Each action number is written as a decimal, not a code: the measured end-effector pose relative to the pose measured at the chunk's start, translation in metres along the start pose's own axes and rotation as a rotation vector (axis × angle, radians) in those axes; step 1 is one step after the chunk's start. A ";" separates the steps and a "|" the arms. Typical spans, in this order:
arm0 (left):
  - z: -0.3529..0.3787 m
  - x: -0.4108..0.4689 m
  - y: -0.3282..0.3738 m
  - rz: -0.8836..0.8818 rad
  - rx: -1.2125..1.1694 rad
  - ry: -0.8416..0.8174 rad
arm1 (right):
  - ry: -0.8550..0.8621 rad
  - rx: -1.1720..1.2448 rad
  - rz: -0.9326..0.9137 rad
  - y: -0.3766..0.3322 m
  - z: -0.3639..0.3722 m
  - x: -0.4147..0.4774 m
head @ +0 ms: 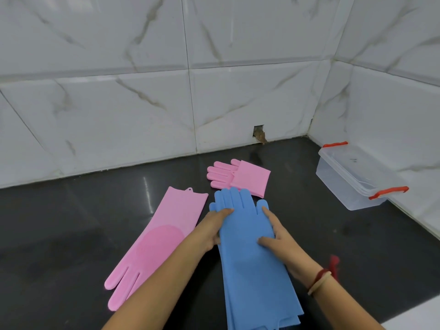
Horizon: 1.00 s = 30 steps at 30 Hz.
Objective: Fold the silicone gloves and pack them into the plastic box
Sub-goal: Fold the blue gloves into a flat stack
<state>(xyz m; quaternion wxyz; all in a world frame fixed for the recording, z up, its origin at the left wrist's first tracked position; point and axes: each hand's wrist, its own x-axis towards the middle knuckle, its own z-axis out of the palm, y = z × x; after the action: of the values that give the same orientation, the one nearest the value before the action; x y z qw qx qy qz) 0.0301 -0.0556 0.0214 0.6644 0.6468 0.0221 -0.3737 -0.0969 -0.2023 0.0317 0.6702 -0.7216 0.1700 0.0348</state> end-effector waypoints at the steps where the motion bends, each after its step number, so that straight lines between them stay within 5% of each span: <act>1: -0.003 -0.002 0.000 0.106 0.223 0.078 | 0.010 -0.028 0.000 0.002 0.001 -0.001; 4: -0.017 -0.017 -0.006 0.431 0.781 0.387 | 0.185 -0.145 -0.094 0.015 0.005 -0.009; 7: -0.023 -0.044 -0.019 0.613 0.877 0.490 | 0.334 -0.245 -0.184 0.023 0.008 -0.024; 14: -0.013 -0.097 -0.068 0.530 1.102 0.223 | 0.298 -0.589 -0.071 0.036 0.000 -0.050; 18: 0.000 -0.092 -0.071 0.501 1.267 0.311 | 0.305 -0.690 -0.051 0.028 0.006 -0.053; 22: -0.002 -0.087 -0.067 0.511 1.218 0.261 | 0.347 -1.093 -0.119 0.026 0.018 -0.061; 26: -0.013 -0.094 -0.064 0.518 1.228 0.287 | 0.289 -1.090 -0.167 0.023 0.010 -0.062; 28: -0.019 -0.101 -0.062 0.675 1.268 0.318 | 0.220 -1.022 -0.286 0.023 -0.003 -0.065; 30: -0.029 -0.102 -0.063 1.012 1.323 0.226 | 0.117 -0.956 -0.387 0.022 -0.015 -0.071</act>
<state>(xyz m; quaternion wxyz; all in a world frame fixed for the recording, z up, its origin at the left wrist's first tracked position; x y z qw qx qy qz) -0.0635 0.0245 0.0157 0.2295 0.8683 -0.4281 0.1004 -0.1722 -0.2038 0.0319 0.2493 -0.9661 0.0357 -0.0563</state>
